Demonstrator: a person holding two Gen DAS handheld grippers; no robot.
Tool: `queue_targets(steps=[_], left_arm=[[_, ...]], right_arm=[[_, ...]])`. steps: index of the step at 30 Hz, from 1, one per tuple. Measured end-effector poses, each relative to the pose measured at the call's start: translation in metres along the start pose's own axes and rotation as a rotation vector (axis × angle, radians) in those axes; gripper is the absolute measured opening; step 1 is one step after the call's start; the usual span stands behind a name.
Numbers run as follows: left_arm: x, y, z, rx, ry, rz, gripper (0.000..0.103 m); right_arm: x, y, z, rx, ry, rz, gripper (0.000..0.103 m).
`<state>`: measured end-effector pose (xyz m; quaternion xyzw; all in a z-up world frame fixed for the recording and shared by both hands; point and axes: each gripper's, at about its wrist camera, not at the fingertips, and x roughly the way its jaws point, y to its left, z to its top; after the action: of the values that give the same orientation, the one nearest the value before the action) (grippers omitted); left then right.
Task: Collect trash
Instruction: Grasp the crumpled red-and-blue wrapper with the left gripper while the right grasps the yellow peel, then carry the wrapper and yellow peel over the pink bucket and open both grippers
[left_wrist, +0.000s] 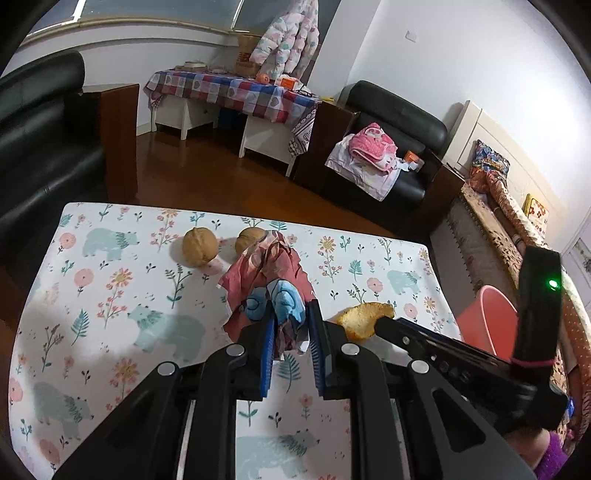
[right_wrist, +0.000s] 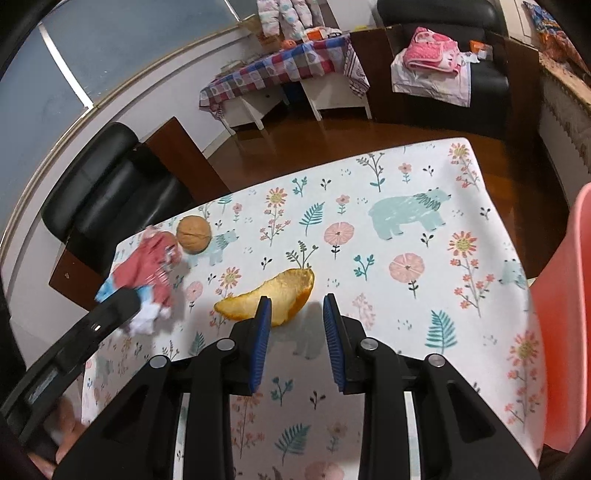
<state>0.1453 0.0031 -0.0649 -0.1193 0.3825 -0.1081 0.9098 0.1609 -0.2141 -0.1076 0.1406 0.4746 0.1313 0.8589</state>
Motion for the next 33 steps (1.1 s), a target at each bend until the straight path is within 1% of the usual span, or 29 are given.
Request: queue_targets(steps=[6, 12, 16, 17, 18, 19, 20, 26, 33], left_arm=[[-0.005, 0.006, -0.005, -0.011, 0.005, -0.007, 0.016], [-0.010, 0.008, -0.006, -0.014, -0.001, -0.010, 0.016], [-0.010, 0.007, -0.007, -0.016, 0.004, -0.007, 0.016], [-0.010, 0.007, -0.007, -0.014, 0.005, -0.007, 0.016], [-0.010, 0.006, -0.007, -0.014, 0.004, -0.006, 0.016], [-0.010, 0.006, -0.007, -0.014, 0.004, -0.007, 0.016], [-0.012, 0.006, -0.008, -0.013, 0.003, -0.007, 0.016], [-0.016, 0.001, -0.010, -0.004, 0.000, -0.007, 0.016], [-0.026, -0.012, -0.011, 0.019, -0.008, -0.018, 0.016]], right_arm=[[0.008, 0.002, 0.004, -0.006, -0.007, -0.029, 0.030], [0.009, 0.001, 0.004, -0.010, -0.032, -0.035, 0.030], [0.011, 0.003, 0.002, -0.027, -0.025, -0.028, 0.029], [0.011, 0.004, 0.001, -0.033, -0.025, -0.027, 0.022], [0.011, 0.006, 0.001, -0.041, -0.023, -0.032, 0.013], [0.010, 0.007, 0.000, -0.049, -0.024, -0.033, 0.012], [0.009, 0.008, 0.000, -0.054, -0.026, -0.032, 0.008], [-0.010, 0.009, -0.007, -0.064, -0.049, -0.034, 0.007], [-0.052, 0.005, -0.018, -0.055, -0.088, -0.023, 0.007]])
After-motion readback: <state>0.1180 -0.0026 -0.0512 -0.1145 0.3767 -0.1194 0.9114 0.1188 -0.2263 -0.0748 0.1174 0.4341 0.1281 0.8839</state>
